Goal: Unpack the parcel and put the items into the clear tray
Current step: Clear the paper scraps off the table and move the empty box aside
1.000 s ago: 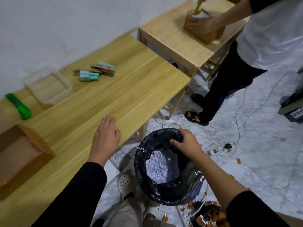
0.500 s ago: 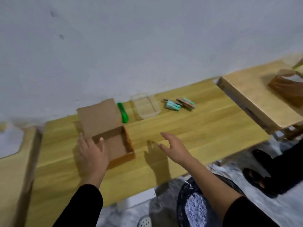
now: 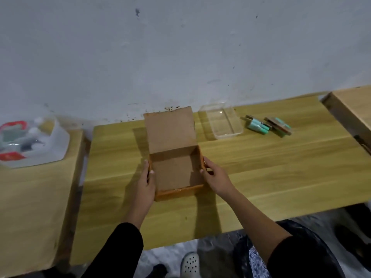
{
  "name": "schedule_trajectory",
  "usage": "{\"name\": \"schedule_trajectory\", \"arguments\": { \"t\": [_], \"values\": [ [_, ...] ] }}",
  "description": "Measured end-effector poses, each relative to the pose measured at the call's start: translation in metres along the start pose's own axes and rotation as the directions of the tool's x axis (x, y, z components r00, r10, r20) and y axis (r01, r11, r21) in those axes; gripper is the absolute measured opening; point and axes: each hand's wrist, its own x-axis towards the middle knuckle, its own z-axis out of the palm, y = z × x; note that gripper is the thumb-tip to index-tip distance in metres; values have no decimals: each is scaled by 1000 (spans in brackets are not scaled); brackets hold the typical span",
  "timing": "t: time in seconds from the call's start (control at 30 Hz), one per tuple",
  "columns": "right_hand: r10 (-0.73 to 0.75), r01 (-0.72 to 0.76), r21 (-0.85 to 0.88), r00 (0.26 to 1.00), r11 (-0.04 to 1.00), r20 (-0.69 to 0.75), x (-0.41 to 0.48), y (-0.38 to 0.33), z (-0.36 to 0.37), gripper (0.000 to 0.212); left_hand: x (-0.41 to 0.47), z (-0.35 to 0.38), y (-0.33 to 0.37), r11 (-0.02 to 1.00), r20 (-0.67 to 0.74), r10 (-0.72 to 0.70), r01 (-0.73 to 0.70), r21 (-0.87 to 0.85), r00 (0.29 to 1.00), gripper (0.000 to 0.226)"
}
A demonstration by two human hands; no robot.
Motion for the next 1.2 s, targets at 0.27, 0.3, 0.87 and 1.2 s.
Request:
{"name": "schedule_trajectory", "arguments": {
  "t": [0.27,0.3,0.87,1.2],
  "values": [
    [87,-16,182,917,983,-390,-72,20,-117,44,-18,86,81,965,159,261,-256,-51,952,46],
    [107,-16,196,882,980,-460,-89,30,-136,43,-24,107,90,954,208,299,-290,-74,931,45],
    [594,-368,482,311,795,-742,-352,248,-203,34,-209,373,57,841,882,174,-532,98,438,47],
    [747,-587,482,382,651,-544,-330,319,-153,44,-194,408,-24,793,880,-37,-521,314,473,52]
  ]
}}
